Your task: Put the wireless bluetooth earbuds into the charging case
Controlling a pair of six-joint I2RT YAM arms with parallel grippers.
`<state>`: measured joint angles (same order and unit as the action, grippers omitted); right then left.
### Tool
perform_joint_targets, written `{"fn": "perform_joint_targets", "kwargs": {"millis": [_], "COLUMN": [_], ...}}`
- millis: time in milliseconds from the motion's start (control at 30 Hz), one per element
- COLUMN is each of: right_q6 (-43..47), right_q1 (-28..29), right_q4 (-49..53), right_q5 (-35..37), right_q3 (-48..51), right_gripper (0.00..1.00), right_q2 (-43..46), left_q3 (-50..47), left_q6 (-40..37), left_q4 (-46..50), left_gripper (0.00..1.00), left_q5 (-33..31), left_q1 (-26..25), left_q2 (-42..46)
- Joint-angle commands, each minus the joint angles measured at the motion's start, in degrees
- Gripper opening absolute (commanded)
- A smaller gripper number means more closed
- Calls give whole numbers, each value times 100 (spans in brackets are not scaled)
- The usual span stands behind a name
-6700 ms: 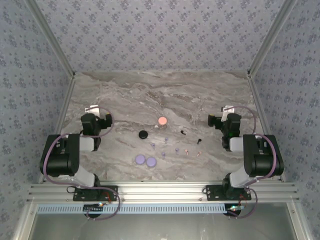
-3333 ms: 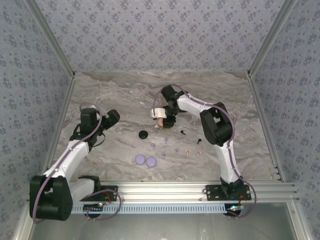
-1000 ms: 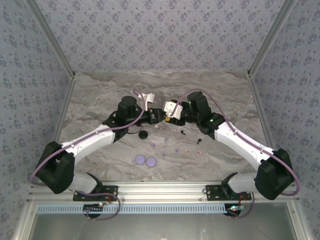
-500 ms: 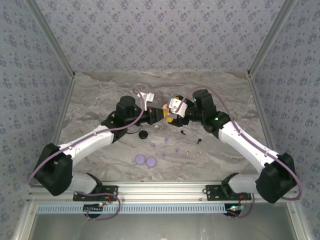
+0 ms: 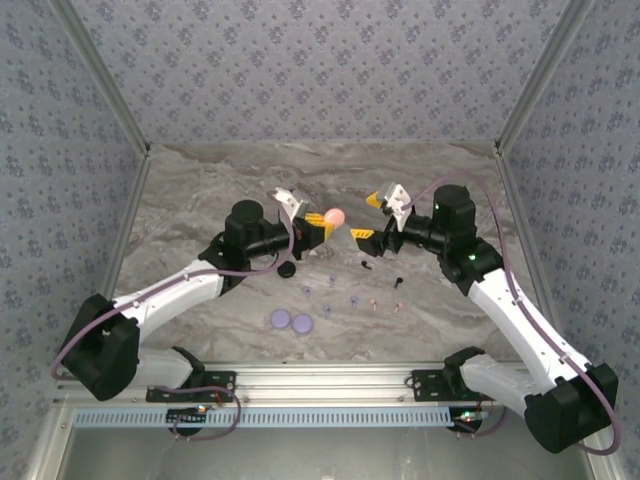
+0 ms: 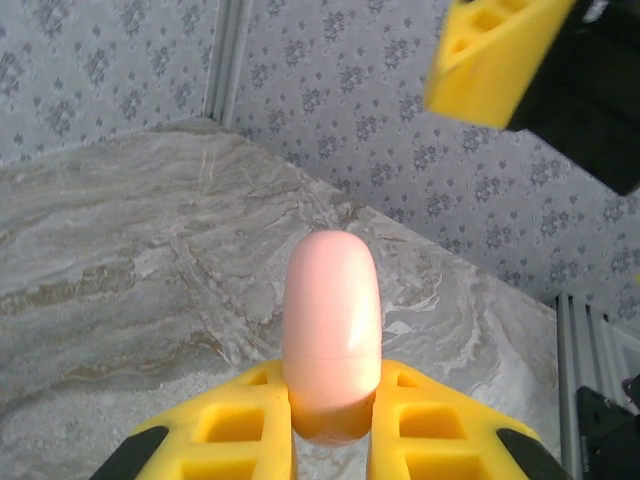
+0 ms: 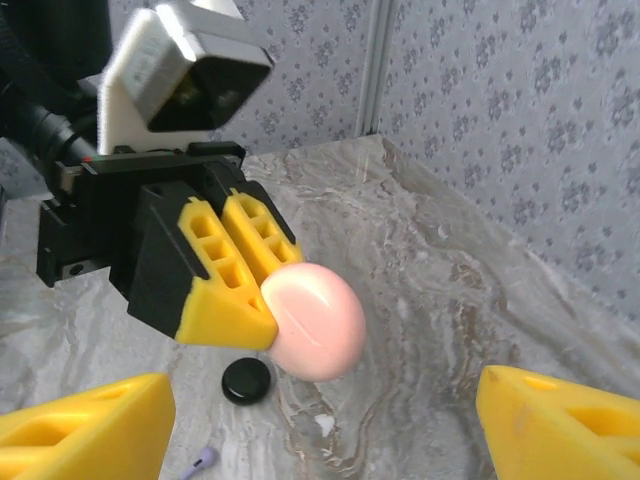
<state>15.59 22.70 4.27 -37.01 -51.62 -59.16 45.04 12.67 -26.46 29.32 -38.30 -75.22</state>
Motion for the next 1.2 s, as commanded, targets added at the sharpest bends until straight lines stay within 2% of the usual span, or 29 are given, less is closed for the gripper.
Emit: {"fn": "perform_joint_targets", "kwargs": {"millis": [0,267,767,1000,1167], "right_q6": [-529,-558,-662,-1123,-1516], "right_q1": [50,76,16,-333,-412], "right_q4": [-257,-112,114,294,1754], "right_q5": [98,268,376,232,1067], "right_q3": [-25,-460,-1031,-879,-1001], "right_gripper": [79,72,71,73,79], "right_q2": [-209,-869,-1476,-837,-231], "left_q3": [104,124,167,-51,-599], "left_q6": [-519,-659,-974,-1193,-1433], "left_q4": [-383,-308,-124,-107,-579], "left_gripper": [0,0,0,0,0], "left_q5": [340,426,419,-48,-309], "left_q1": [-63,-124,-158,-157,-157], "left_q2": [-62,-107,-131,-47,230]}}
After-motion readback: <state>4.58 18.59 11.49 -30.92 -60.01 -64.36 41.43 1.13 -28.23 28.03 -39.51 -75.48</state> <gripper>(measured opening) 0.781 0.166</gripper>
